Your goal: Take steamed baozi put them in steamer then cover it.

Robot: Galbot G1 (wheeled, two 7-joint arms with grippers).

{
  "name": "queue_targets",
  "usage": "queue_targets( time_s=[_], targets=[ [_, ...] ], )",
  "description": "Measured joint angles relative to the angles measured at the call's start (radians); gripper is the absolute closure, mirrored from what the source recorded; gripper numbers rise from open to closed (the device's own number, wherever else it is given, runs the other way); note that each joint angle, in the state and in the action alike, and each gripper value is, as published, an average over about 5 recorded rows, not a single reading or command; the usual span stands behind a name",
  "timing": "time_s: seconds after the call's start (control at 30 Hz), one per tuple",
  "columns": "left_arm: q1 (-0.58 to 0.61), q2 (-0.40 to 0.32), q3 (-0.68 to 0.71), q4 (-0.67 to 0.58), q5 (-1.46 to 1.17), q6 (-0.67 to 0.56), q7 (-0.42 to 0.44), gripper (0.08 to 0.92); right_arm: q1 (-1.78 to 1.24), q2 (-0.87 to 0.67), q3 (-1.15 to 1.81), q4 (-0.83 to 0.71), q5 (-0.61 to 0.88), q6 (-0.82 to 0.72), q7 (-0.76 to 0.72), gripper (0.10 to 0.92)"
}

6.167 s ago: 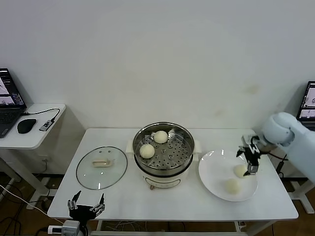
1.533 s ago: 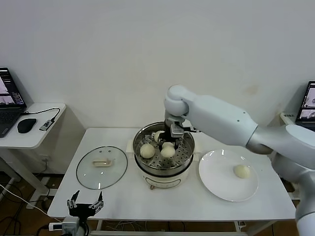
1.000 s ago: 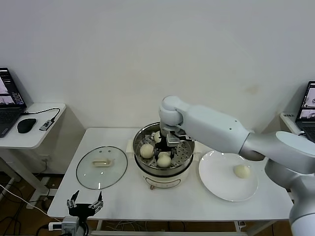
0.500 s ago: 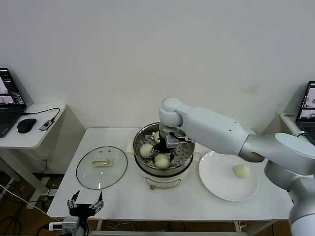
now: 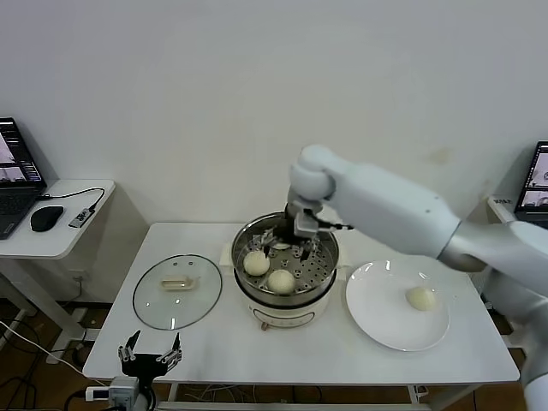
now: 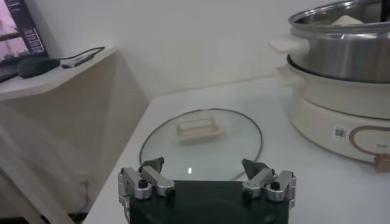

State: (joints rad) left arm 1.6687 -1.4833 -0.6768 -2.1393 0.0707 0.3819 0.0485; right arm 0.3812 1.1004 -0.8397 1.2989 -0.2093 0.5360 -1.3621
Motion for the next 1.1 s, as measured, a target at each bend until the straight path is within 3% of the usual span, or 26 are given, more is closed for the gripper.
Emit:
queue_targets(
  time_s=[0.6, 0.83, 1.1],
  targets=[
    [-0.014, 0.028, 0.014, -0.008, -0.003, 0.004, 0.004, 0.177, 0.003, -0.371, 0.08, 0.017, 0.18, -0.65, 0.002, 0.203],
    [-0.011, 0.03, 0.023, -0.001, 0.0, 0.005, 0.005, 0.177, -0.104, -0.471, 0.166, 0.007, 0.158, -0.771, -0.011, 0.203],
    [-0.007, 0.033, 0.029, 0.013, 0.01, 0.006, 0.005, 0.177, -0.258, -0.506, 0.269, -0.029, 0.083, -0.8, -0.019, 0.203]
  ],
)
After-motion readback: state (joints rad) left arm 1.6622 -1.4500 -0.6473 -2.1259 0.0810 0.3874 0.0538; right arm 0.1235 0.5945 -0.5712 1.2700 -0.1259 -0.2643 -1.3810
